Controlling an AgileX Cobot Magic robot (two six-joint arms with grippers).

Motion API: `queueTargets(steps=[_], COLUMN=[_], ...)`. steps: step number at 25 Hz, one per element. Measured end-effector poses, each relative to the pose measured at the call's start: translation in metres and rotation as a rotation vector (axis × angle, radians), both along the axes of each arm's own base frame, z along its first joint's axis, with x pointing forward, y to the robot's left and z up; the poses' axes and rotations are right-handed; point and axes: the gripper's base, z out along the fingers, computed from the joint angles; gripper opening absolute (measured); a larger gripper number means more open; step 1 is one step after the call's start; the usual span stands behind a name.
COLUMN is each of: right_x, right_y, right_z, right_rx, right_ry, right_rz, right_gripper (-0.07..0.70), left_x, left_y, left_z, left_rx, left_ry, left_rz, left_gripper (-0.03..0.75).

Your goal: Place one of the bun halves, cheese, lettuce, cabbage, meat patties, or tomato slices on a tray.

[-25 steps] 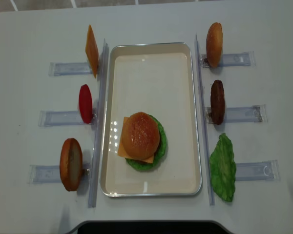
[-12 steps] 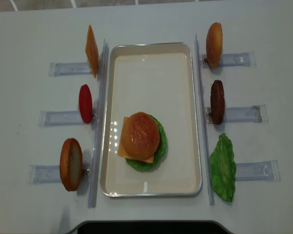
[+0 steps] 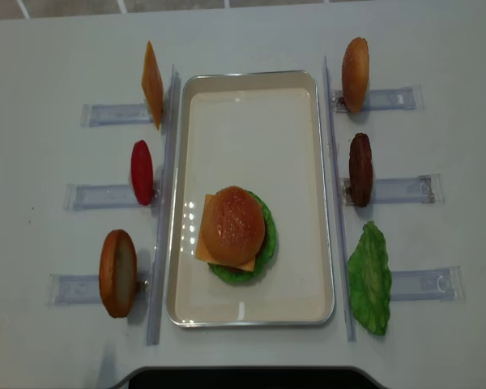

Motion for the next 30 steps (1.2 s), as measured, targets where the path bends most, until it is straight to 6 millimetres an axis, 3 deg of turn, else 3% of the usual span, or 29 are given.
queueTargets(steps=[8,30], right_x=[0.000,-0.001], right_y=[0.004,0.007], right_z=[-0.016,-0.016], right_rx=[0.028,-0.002], right_ry=[-0.018,-0.041], right_rz=[0.031,0.097], right_gripper=[0.401,0.359], left_x=[0.000,0.000], left_y=[0.000,0.000], left_z=[0.000,0.000], left_rx=[0.000,0.000], left_ry=[0.000,0.000], left_rz=[0.000,0.000], left_gripper=[-0.007,-0.007])
